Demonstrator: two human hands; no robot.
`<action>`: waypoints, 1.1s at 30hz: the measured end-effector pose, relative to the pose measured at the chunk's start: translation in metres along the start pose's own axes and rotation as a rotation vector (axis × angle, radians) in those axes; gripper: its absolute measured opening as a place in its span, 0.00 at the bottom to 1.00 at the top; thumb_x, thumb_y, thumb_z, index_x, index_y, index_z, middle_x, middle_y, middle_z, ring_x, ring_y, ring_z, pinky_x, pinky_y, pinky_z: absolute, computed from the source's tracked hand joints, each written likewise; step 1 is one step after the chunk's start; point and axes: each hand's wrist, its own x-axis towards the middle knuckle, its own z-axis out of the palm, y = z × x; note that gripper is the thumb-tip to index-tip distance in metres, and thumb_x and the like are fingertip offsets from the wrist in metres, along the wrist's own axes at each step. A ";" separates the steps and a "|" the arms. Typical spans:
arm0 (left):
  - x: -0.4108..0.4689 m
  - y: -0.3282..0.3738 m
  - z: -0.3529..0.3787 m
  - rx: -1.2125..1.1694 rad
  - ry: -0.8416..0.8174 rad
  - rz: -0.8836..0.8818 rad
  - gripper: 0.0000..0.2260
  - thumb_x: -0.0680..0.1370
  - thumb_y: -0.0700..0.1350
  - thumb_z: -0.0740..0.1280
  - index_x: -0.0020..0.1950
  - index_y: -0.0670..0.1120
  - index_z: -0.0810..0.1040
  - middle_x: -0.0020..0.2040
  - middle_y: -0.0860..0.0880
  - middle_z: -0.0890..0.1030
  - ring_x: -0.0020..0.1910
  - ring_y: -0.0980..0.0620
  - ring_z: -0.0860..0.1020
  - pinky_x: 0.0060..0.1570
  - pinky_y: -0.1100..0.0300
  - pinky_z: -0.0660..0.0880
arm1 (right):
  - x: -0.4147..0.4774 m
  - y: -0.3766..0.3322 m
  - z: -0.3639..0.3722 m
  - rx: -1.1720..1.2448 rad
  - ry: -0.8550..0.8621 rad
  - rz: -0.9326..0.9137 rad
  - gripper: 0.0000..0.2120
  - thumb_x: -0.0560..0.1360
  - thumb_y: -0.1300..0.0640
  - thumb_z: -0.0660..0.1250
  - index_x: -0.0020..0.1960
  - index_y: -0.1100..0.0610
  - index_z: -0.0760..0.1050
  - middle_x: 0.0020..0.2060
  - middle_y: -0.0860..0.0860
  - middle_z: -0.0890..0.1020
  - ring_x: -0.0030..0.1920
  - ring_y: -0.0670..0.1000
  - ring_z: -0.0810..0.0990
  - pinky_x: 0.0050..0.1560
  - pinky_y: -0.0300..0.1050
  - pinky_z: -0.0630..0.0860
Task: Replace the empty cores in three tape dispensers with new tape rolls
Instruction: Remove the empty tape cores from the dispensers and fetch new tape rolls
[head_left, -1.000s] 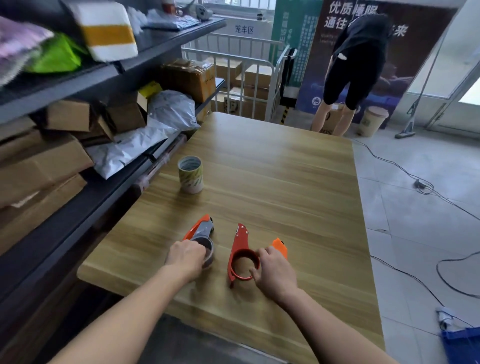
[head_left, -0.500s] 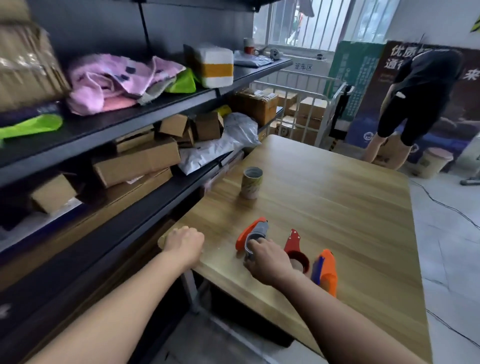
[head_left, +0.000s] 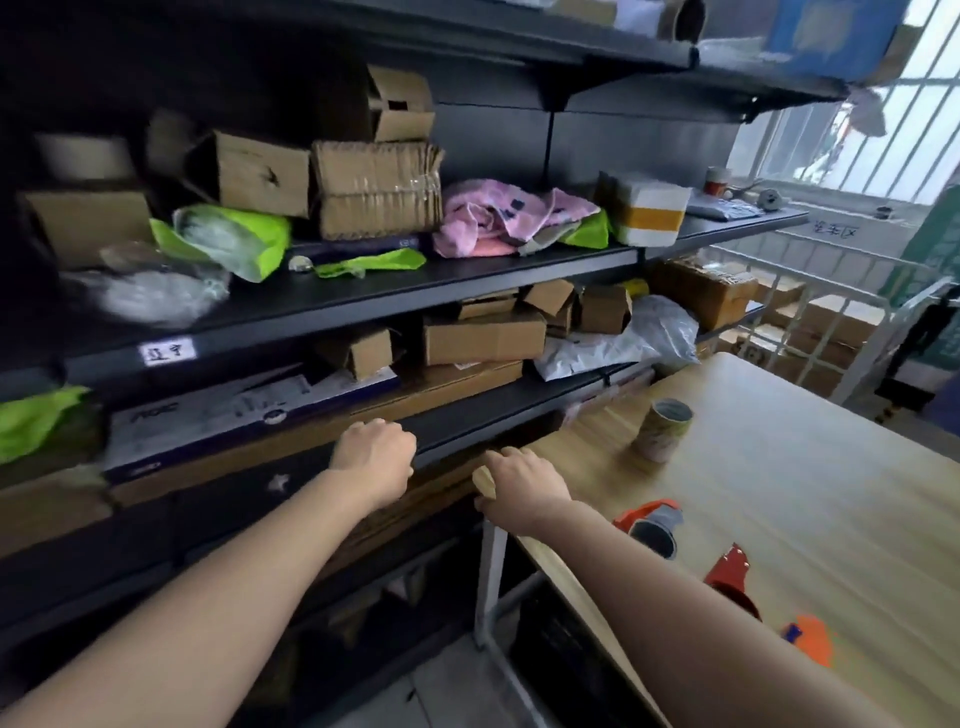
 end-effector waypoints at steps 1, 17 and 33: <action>-0.011 -0.008 -0.002 0.002 0.003 -0.034 0.13 0.78 0.51 0.64 0.60 0.48 0.77 0.56 0.47 0.79 0.56 0.46 0.76 0.50 0.52 0.73 | 0.001 -0.008 -0.003 -0.004 -0.002 -0.039 0.23 0.75 0.48 0.66 0.67 0.55 0.68 0.60 0.55 0.75 0.63 0.58 0.72 0.60 0.52 0.71; -0.259 -0.095 -0.028 0.043 -0.120 -0.562 0.10 0.79 0.51 0.61 0.53 0.46 0.76 0.53 0.47 0.78 0.53 0.46 0.76 0.45 0.54 0.70 | -0.062 -0.196 -0.022 -0.068 -0.104 -0.679 0.25 0.76 0.50 0.65 0.71 0.54 0.66 0.66 0.56 0.73 0.66 0.59 0.70 0.64 0.56 0.72; -0.503 -0.192 -0.036 0.090 -0.185 -0.970 0.11 0.77 0.51 0.62 0.56 0.47 0.76 0.54 0.47 0.78 0.55 0.46 0.76 0.49 0.52 0.73 | -0.152 -0.435 -0.002 -0.137 -0.112 -1.093 0.21 0.77 0.52 0.63 0.69 0.55 0.68 0.64 0.56 0.73 0.65 0.59 0.70 0.63 0.54 0.70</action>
